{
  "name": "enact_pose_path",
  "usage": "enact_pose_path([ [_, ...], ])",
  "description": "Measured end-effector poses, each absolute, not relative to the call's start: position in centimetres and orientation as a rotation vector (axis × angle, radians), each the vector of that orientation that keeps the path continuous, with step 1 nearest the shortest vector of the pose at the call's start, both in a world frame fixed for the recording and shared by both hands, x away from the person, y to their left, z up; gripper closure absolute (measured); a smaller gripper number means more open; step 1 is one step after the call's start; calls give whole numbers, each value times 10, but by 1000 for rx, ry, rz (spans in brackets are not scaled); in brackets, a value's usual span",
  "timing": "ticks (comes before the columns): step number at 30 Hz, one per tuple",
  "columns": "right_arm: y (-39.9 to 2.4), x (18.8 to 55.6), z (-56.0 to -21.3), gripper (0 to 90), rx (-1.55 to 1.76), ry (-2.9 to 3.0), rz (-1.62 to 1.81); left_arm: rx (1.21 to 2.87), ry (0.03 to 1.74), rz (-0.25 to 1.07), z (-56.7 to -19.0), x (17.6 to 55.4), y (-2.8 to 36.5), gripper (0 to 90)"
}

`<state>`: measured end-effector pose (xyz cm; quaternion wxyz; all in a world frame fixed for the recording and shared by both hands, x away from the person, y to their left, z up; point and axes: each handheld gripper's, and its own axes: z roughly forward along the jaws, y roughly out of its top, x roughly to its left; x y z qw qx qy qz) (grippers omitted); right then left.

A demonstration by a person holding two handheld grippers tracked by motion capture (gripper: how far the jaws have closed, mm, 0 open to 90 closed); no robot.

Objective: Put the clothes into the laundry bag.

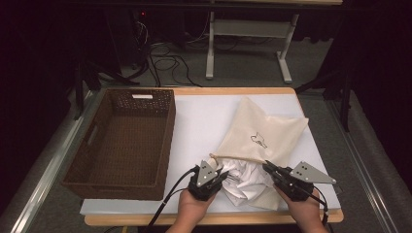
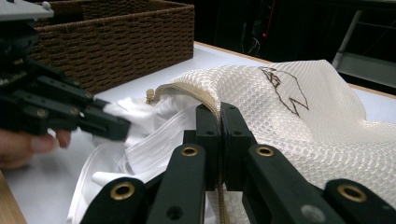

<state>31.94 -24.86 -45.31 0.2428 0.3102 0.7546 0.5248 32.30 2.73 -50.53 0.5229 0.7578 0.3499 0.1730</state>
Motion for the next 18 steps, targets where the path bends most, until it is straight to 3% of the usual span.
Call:
enact_pose_path([
  [7, -246, 320, -454, 892, 848, 2071, 1436, 1847, 834, 422, -510, 338, 1, 797],
  [10, -247, 320, -454, 892, 840, 2071, 1437, 1840, 857, 380, -512, 345, 3, 682],
  [11, -247, 320, -454, 892, 840, 2071, 1437, 1836, 849, 379, -512, 344, 4, 682],
  [12, -248, 320, -454, 892, 841, 2067, 1437, 1824, 842, 370, -510, 340, 8, 558],
  [13, -248, 320, -454, 892, 841, 2067, 1437, 1824, 842, 370, -510, 340, 8, 498],
  [14, -249, 320, -454, 892, 846, 2070, 1440, 1807, 842, 368, -508, 337, 12, 498],
  [16, -248, 320, -454, 892, 848, 2071, 1435, 1784, 824, 349, -505, 332, 19, 360],
  [18, -248, 320, -455, 892, 846, 2071, 1432, 1784, 822, 343, -502, 328, 25, 306],
])
